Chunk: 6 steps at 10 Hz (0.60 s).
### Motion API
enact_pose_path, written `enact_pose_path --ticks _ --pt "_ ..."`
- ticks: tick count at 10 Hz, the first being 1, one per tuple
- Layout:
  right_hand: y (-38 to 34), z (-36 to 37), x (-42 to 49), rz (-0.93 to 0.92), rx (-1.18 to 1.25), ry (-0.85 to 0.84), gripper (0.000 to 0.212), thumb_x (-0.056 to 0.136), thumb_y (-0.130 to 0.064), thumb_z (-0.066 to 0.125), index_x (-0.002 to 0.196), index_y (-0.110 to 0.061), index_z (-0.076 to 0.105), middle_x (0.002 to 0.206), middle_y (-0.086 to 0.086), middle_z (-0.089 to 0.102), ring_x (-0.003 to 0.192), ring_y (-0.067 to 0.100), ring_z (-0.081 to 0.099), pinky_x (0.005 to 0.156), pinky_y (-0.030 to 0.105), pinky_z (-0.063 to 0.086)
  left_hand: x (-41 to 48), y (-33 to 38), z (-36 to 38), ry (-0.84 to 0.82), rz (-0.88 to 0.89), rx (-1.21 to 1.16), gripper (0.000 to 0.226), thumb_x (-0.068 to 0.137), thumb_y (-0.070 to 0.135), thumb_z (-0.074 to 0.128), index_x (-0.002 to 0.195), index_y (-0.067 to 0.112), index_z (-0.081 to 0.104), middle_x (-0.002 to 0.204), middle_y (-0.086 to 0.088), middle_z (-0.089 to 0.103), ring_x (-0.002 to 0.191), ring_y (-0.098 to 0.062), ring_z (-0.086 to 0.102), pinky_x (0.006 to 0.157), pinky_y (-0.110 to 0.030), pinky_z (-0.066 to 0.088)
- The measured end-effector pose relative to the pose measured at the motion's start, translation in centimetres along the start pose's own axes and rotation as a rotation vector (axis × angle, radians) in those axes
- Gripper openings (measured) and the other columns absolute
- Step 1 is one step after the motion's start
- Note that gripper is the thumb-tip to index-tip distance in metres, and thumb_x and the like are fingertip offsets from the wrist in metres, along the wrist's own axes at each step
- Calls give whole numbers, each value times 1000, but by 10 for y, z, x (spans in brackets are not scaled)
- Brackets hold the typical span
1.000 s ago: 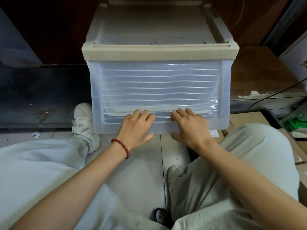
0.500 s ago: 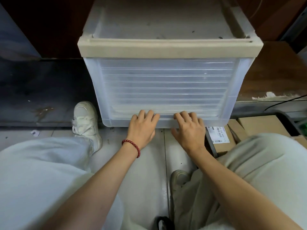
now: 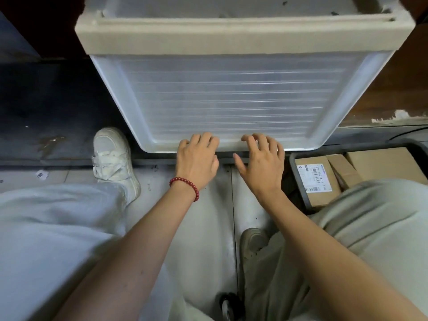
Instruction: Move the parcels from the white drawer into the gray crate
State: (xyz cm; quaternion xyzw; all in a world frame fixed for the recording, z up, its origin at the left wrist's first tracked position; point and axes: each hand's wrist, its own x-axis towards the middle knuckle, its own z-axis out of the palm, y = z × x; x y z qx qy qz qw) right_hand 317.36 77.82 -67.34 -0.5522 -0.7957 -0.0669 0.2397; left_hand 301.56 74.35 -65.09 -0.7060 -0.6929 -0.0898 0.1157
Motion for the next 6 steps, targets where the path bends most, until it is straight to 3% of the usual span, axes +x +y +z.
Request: enact_pose_path --ticks 1,2,3,4,6 --pt "-3 -3 -5 35 19 -63 45 79 -43 69 116 -20 60 117 5 60 112 28 55 95 43 43 -5 5 -4 -78 -35 -11 34 81 28 62 112 17 54 113 -2 53 103 -23 51 72 -37 44" --pt "-2 -13 -7 12 21 -188 60 77 -44 72 129 -20 54 129 6 55 123 29 49 101 45 40 -11 10 -10 -191 -56 -12 48 89 36 52 132 22 40 136 1 38 122 -21 39 86 -36 42" --pt "3 -30 -7 -32 -22 -458 78 87 -51 59 151 -24 23 154 2 28 145 23 20 116 46 17 -16 11 -21 -300 -67 -8 63 90 39 50 145 23 24 150 2 26 135 -20 29 98 -39 39" --pt "6 -49 -4 -48 -47 -621 81 90 -58 50 154 -26 10 161 -2 13 149 21 7 119 47 7 -22 12 -38 -418 -74 -7 74 90 43 50 151 24 12 157 2 20 143 -21 20 108 -44 32" --pt "6 -118 24 -65 -30 -578 72 89 -59 51 149 -29 25 152 -3 35 139 21 32 115 42 21 -11 7 -105 -297 -84 58 66 90 47 47 148 24 23 147 1 39 135 -22 32 103 -40 30"
